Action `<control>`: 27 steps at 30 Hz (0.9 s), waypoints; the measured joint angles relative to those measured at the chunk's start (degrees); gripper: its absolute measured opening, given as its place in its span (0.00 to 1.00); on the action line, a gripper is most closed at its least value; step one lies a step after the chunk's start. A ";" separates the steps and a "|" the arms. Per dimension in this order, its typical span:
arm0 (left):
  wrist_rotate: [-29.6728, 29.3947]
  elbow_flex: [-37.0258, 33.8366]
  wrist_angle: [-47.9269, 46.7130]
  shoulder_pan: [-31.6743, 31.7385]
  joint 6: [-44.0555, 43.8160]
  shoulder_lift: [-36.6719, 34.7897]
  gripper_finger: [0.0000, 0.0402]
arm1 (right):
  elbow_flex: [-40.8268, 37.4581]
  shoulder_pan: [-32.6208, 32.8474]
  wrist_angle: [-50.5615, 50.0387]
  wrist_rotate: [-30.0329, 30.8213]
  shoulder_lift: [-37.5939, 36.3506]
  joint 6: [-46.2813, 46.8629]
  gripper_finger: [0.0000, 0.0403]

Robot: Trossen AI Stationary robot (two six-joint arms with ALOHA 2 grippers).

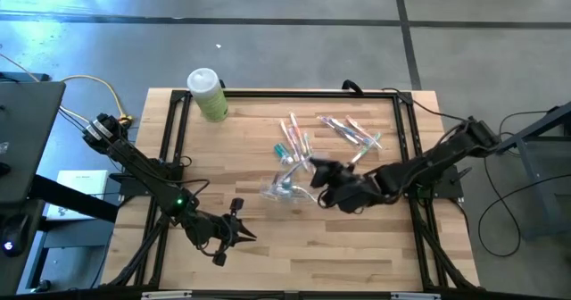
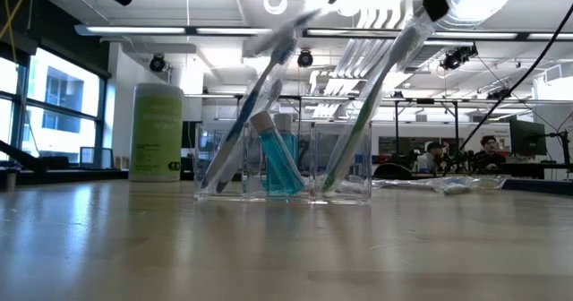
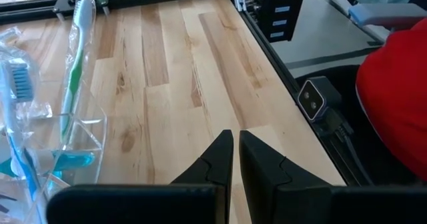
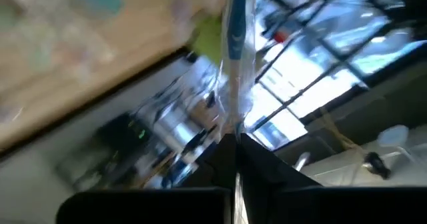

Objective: Pick & Place toothbrushing station
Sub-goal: Put the blue toothbrush into the transparent organizer

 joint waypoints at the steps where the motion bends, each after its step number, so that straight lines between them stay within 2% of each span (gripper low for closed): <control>1: 0.00 0.00 0.00 0.00 0.00 0.00 0.05 | -0.02 -0.20 -3.46 0.76 -1.02 1.12 0.01; 7: -0.02 0.00 0.22 0.05 0.75 0.00 0.05 | -0.04 -2.07 -8.28 0.27 -3.06 12.38 0.01; 15: -0.09 0.00 0.24 0.93 1.33 0.00 0.05 | -0.04 -2.10 -7.55 -0.51 -1.52 11.54 0.01; 22: -0.07 0.00 0.22 0.92 1.36 0.00 0.05 | -0.07 -2.08 1.48 -7.01 -1.47 18.14 0.01; 27: -0.06 0.00 0.22 0.70 1.40 0.00 0.05 | -0.07 -3.05 7.17 -5.32 -1.47 14.47 0.01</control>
